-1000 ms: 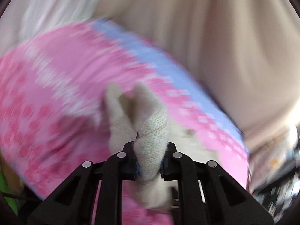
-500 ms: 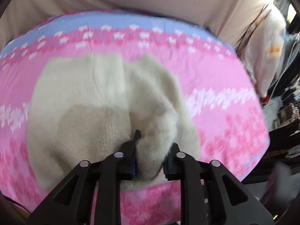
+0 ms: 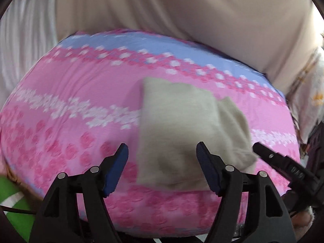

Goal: Fold small clothes

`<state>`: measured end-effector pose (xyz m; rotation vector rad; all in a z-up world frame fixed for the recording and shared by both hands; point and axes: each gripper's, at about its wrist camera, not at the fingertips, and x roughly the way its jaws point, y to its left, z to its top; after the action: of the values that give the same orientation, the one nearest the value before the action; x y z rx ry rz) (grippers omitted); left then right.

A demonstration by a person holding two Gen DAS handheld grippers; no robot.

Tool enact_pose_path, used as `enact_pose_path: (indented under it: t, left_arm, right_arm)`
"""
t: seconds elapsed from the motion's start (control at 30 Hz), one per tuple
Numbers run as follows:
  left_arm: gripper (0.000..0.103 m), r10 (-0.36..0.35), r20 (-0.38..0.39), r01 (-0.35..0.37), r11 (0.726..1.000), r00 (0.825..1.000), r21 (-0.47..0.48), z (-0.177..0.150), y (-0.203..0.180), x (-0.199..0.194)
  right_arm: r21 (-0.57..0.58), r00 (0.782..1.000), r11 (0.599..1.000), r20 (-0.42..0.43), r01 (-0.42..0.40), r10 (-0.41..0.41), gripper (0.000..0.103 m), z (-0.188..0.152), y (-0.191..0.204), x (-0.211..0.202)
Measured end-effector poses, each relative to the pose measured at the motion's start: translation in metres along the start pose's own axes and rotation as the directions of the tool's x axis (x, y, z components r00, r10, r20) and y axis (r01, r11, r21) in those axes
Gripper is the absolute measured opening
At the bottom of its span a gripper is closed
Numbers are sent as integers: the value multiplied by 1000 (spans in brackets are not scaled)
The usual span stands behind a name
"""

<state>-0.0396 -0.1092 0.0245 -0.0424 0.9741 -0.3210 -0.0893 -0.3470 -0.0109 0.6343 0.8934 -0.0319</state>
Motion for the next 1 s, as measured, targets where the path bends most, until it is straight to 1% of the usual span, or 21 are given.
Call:
enact_pose_path:
  t: [0.07,0.1,0.2,0.23,0.27,0.3,0.37,0.4,0.47,0.53,0.57,0.6,0.63,0.7,0.73,0.77,0.8,0.87,0.9,0.93,1.0]
  left_arm:
    - [67,18,-19,-19,999,1000,-40,-6,17,3]
    - [67,30,-24,-31,998,999,-46,-8,24,3]
    - [67,45,-30,-46,998,999,-49,-12,37,2]
    - [67,46,-36,-47,998,998,-51,-13,40,4]
    - [67,45,-40,-47,998,998,-52,-15,39,4]
    - [67,43,-45,-45,997,998,-55,-15,40,5]
    - [67,45,-43,-47,997,998,-57,-11,41,6]
    - [67,43,-39,-45,997,998,-55,-10,39,6]
    - [67,39,-24,-40,998,999,-41,-5,36,4]
    - [67,26,-21,-27,999,999,-23,-2,29,5]
    - [67,18,-25,-18,1000,1000,-12,-2,26,7]
    - [67,14,-30,-14,1000,999,-2,-2,22,10]
    - [67,5,-44,-5,1000,999,10,-2,17,15]
    - [67,-12,-66,14,1000,998,19,-3,7,22]
    - [67,-14,-72,16,1000,997,26,-3,3,25]
    - [67,-12,-73,15,999,997,41,-3,-2,25]
    - [67,-10,-70,13,999,998,49,-3,-5,25]
    - [69,-8,-66,12,998,998,61,-4,-10,26]
    - [70,-8,-72,12,998,997,61,-4,-11,28]
    - [70,-7,-84,12,998,996,60,-6,-12,31]
    - [70,-4,-94,11,998,996,67,-8,-15,33]
  right_arm:
    - [-26,999,999,-36,40,-41,75,0,11,15]
    - [-37,996,997,-46,71,-73,76,-1,14,24]
    - [-16,988,994,-111,105,-106,76,-10,10,46]
    - [6,986,997,-147,77,-76,65,-12,6,55]
    - [17,984,1000,-175,26,-23,24,-12,4,61]
    - [15,982,1000,-188,10,-7,20,-13,7,64]
    - [-16,994,1000,-103,-22,21,17,-6,22,44]
    - [-19,998,999,-36,-43,42,17,-1,28,24]
    - [-5,996,998,66,-65,65,16,8,30,-14]
    - [-2,992,999,120,-33,33,17,4,20,-42]
    - [-12,993,1000,114,13,-12,18,-2,12,-44]
    - [-33,994,996,77,84,-81,19,-12,0,-35]
    - [-50,989,987,-9,150,-150,24,-26,-18,-15]
    - [-30,961,972,-148,232,-234,24,-49,-46,14]
    - [27,966,975,-145,220,-214,25,-57,-55,12]
    - [57,973,976,-110,208,-201,30,-56,-54,3]
    - [60,976,975,-54,212,-209,31,-52,-46,-9]
    - [-2,975,975,32,221,-221,40,-41,-27,-26]
    - [-46,971,971,64,235,-232,41,-35,-16,-32]
    - [-82,969,967,83,240,-234,45,-27,-8,-33]
    - [-96,973,971,89,220,-212,46,-13,-5,-27]
